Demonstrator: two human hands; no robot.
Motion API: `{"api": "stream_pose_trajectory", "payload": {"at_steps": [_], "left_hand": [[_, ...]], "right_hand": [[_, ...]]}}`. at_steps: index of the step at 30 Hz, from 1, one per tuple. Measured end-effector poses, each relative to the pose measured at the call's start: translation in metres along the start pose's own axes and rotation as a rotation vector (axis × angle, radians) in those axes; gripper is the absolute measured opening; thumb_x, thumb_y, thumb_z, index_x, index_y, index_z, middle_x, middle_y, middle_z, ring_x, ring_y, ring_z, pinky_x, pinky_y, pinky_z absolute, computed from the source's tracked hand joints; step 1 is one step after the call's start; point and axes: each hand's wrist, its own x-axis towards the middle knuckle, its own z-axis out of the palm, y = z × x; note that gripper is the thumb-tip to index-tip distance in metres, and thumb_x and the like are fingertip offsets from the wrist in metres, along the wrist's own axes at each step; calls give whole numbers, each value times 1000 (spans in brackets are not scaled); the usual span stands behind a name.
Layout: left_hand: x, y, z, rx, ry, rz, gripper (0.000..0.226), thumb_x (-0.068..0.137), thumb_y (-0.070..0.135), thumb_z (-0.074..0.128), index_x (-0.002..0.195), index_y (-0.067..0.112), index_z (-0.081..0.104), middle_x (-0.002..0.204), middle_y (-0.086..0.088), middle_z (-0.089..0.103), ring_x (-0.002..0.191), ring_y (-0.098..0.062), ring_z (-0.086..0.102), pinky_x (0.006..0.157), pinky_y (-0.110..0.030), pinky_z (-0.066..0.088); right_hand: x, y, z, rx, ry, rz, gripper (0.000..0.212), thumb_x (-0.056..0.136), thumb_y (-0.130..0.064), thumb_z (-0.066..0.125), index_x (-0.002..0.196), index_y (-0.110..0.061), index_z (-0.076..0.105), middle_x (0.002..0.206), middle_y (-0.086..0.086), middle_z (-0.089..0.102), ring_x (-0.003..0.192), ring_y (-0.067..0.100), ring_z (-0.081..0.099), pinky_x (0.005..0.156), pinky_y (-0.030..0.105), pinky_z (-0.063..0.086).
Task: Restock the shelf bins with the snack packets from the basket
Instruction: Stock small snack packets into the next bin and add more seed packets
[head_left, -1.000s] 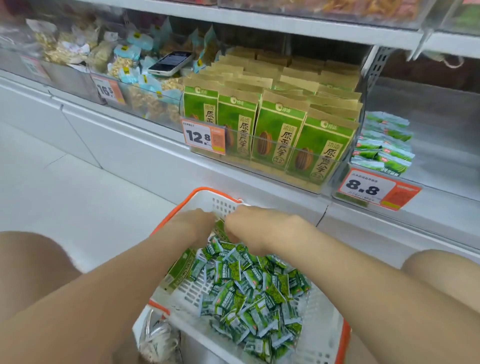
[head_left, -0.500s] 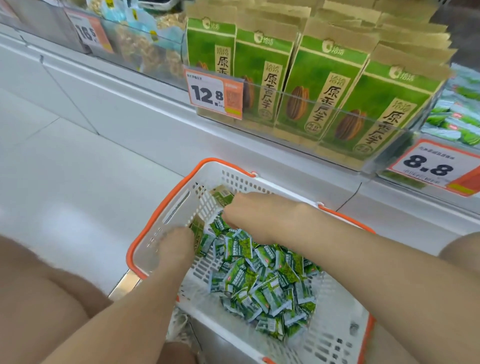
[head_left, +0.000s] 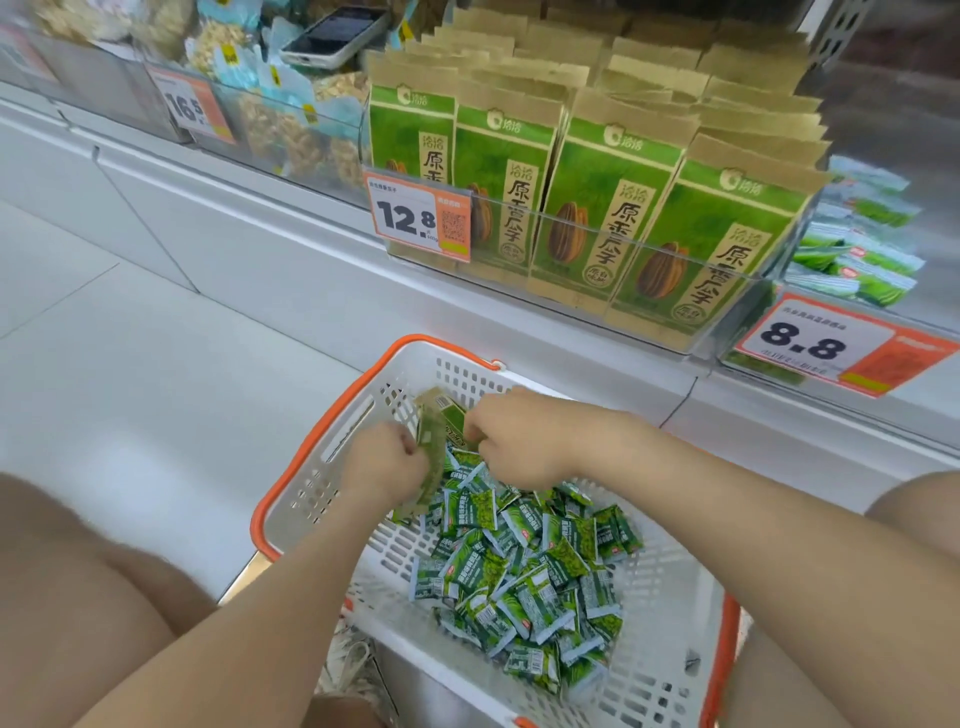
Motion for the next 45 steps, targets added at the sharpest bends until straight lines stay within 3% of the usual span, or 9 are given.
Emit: {"api": "stream_pose_trajectory", "payload": {"at_steps": [5, 9, 14, 18, 24, 33, 37, 41, 45], "left_hand": [[-33, 60, -27, -355, -84, 257, 28, 90, 21, 70, 67, 15, 53, 65, -1, 58, 61, -16, 55, 60, -32, 46], [-57, 88, -39, -364, 10, 538, 21, 80, 32, 63, 75, 12, 59, 62, 1, 56, 57, -10, 47, 55, -32, 37], [-76, 112, -64, -585, 76, 649, 24, 89, 24, 80, 74, 13, 66, 67, -3, 66, 66, -15, 63, 67, -38, 54], [-78, 118, -93, -631, -149, 644, 32, 79, 41, 90, 94, 18, 75, 102, -4, 76, 101, -21, 73, 90, -42, 58], [-82, 135, -115, -1243, -225, 430, 30, 102, 22, 66, 123, 3, 56, 115, -13, 75, 98, -26, 72, 78, -36, 58], [-86, 165, -124, -1284, -41, 441, 26, 99, 20, 67, 118, 4, 74, 105, -21, 78, 84, -24, 76, 68, -31, 61], [-84, 188, -149, -1179, 50, 497, 29, 106, 30, 58, 110, 7, 76, 100, -12, 80, 84, -19, 75, 70, -31, 60], [-63, 205, -184, -843, 474, 527, 15, 106, 23, 58, 104, 18, 72, 97, -1, 75, 76, -10, 69, 71, -42, 61], [-35, 208, -214, -115, 591, 605, 35, 92, 9, 62, 122, 27, 65, 132, -1, 56, 124, -23, 52, 108, -44, 44]], "right_hand": [[-6, 7, -1, 377, 183, 232, 36, 108, -31, 38, 85, -9, 53, 86, 10, 56, 77, 28, 54, 53, 30, 34], [-17, 10, 6, 843, 261, 437, 71, 94, -77, 40, 136, -19, 35, 121, 9, 62, 98, 27, 65, 68, 32, 49], [-43, 18, -12, 1244, 391, 397, 58, 91, -62, 64, 129, -24, 43, 109, -1, 68, 88, 22, 74, 86, 48, 62], [-72, 18, -32, 1145, 347, 228, 21, 95, -27, 53, 105, -12, 62, 78, 4, 69, 62, 19, 66, 65, 35, 59], [-89, 25, -43, 1312, 406, -84, 23, 102, -4, 60, 118, -13, 72, 110, 10, 78, 106, 31, 74, 98, 54, 57], [-95, 27, -56, 786, 921, -25, 45, 85, -37, 80, 123, -31, 55, 107, -13, 76, 97, 6, 72, 89, 44, 59], [-103, 29, -80, 628, 1060, -23, 38, 90, -35, 77, 112, -41, 47, 99, -13, 76, 100, 21, 70, 89, 47, 57], [-117, 26, -112, 626, 1366, -68, 38, 91, -27, 78, 113, -31, 48, 92, -8, 75, 89, 18, 71, 80, 45, 56], [-121, 20, -139, 755, 1618, -204, 33, 92, -17, 78, 106, -16, 48, 89, -6, 76, 76, 10, 73, 68, 49, 57]]}}
